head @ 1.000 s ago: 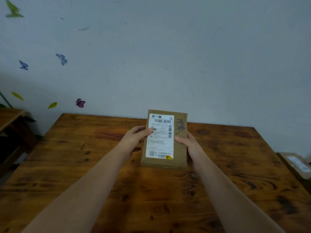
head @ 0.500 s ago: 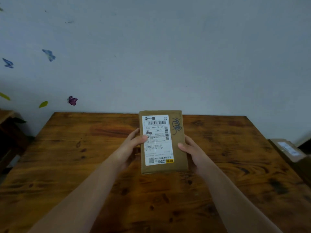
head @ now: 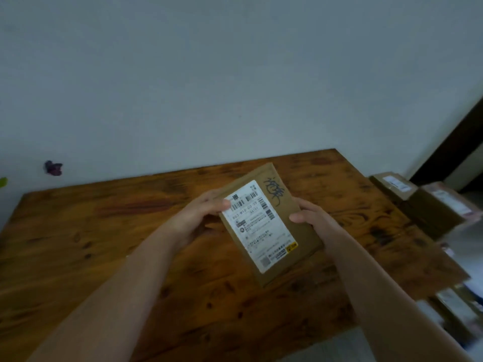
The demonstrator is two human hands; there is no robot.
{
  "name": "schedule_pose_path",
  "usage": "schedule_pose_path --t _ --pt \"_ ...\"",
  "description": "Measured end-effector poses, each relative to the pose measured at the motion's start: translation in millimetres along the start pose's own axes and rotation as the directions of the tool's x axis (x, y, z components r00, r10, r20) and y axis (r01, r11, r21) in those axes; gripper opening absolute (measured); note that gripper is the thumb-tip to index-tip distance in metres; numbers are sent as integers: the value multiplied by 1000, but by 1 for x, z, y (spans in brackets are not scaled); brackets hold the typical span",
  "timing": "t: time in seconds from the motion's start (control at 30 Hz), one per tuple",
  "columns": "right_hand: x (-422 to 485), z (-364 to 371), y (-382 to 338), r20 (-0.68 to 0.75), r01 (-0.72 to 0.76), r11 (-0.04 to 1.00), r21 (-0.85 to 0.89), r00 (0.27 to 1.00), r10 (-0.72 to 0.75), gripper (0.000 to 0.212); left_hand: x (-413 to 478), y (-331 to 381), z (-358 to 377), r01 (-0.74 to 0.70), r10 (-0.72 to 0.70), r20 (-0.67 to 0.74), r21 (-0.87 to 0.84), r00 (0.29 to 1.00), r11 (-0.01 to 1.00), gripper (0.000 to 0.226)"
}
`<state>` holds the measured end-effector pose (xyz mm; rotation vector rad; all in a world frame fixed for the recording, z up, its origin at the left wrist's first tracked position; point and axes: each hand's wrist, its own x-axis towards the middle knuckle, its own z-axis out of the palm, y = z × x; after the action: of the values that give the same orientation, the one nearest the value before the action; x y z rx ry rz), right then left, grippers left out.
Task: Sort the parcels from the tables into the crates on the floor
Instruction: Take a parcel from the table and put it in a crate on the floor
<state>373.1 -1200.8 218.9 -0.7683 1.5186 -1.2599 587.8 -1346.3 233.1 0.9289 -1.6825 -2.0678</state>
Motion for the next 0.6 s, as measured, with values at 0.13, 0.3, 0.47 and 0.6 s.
schedule_pose_path --t 0.13,0.3,0.47,0.6 --pt "-30 -45 0 -140 85 990 116 988 -68 69 -1 1 59 -23 -3 -158 -162 987 986 27" --pt "-94 -103 41 -253 111 906 408 967 -5 64 1 -17 165 9 -72 -174 -337 982 941 20" --pt "-150 -179 69 -471 201 862 466 881 49 56 13 -42 268 139 -150 -32 -230 988 963 37" --pt "-201 -247 80 -511 219 874 433 859 38 48 19 -57 343 206 -206 8 -129 978 970 29"
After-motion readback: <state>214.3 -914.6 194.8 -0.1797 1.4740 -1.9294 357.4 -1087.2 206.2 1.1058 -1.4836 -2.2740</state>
